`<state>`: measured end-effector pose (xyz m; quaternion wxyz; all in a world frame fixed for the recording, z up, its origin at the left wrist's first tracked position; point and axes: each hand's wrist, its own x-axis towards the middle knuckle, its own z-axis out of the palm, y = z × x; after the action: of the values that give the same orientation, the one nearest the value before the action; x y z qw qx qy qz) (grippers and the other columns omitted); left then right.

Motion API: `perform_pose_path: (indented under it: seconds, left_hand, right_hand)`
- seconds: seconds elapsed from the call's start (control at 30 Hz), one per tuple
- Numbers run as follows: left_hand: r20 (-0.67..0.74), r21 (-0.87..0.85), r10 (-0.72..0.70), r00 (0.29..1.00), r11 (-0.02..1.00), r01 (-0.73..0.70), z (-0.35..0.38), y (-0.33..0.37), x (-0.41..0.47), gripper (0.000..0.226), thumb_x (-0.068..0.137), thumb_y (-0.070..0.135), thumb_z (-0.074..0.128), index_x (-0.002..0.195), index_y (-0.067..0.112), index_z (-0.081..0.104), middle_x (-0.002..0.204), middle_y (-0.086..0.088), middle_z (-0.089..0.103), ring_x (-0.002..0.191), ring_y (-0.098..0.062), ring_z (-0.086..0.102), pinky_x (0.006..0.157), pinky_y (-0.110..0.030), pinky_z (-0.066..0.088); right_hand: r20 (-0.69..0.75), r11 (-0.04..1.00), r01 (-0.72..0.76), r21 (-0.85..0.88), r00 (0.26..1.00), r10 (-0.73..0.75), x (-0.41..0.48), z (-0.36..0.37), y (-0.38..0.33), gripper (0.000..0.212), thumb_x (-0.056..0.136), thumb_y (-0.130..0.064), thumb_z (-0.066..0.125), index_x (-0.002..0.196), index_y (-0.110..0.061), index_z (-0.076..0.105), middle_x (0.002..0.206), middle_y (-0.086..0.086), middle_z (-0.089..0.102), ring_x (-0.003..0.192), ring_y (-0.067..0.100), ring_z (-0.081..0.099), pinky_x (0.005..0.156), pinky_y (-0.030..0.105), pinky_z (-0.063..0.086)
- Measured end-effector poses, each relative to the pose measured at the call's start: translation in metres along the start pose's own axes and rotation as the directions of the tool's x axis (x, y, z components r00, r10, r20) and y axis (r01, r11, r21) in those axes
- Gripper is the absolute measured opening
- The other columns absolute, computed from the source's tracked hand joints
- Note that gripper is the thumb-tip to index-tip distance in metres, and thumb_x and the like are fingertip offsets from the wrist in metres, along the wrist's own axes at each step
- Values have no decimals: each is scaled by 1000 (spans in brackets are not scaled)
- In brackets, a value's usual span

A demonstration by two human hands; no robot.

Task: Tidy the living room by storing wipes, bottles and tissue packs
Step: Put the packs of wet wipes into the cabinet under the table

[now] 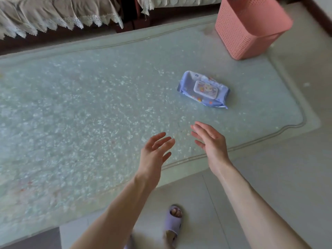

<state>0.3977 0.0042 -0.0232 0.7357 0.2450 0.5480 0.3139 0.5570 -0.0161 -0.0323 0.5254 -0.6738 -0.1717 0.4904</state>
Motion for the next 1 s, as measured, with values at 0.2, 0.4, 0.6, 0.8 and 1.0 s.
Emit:
perform_pose_path:
  seconds: [0.2, 0.4, 0.6, 0.8, 1.0]
  left_hand:
    - [8, 3, -43, 999, 999, 43, 53, 11, 50, 27, 86, 13, 68, 110, 22, 62, 116, -5, 67, 108, -17, 65, 91, -32, 50]
    - [-19, 19, -103, 995, 995, 103, 100, 25, 116, 31, 86, 15, 69, 114, 22, 58, 123, -8, 63, 109, -18, 63, 97, -36, 48]
    - [-117, 0, -210, 971, 977, 212, 137, 25, 168, 46, 84, 19, 73, 122, 20, 47, 127, -8, 58, 111, -18, 59, 96, -37, 47]
    - [-238, -57, -277, 931, 961, 271, 166, 17, 195, 49, 84, 17, 73, 123, 16, 43, 125, -9, 56, 110, -20, 57, 93, -37, 47]
    - [-273, -104, -326, 905, 945, 309, 176, 14, 216, 42, 85, 15, 72, 120, 7, 50, 115, -10, 62, 110, -25, 62, 94, -41, 52]
  right_hand:
    - [-45, 1000, -22, -9, 999, 22, 62, -28, -18, 11, 83, -25, 72, 82, -36, 75, 96, -13, 75, 101, 10, 68, 89, 32, 51]
    - [-127, 1000, -8, 1, 992, 8, 132, -49, -36, 13, 81, -24, 73, 80, -37, 76, 88, -23, 73, 89, -3, 66, 79, 20, 50]
    - [-149, 998, 37, -43, 988, -43, 195, -59, -49, 13, 82, -11, 72, 90, -22, 72, 87, -19, 73, 75, -13, 63, 65, 4, 44]
    - [-106, 983, -8, -185, 994, -12, 246, -67, -50, 35, 76, -21, 80, 109, -23, 67, 114, -6, 67, 102, 3, 63, 78, 6, 47]
    - [-11, 923, 0, -385, 1000, -4, 289, -69, -42, 60, 65, -35, 85, 121, -22, 66, 114, -12, 67, 102, -3, 62, 87, 14, 46]
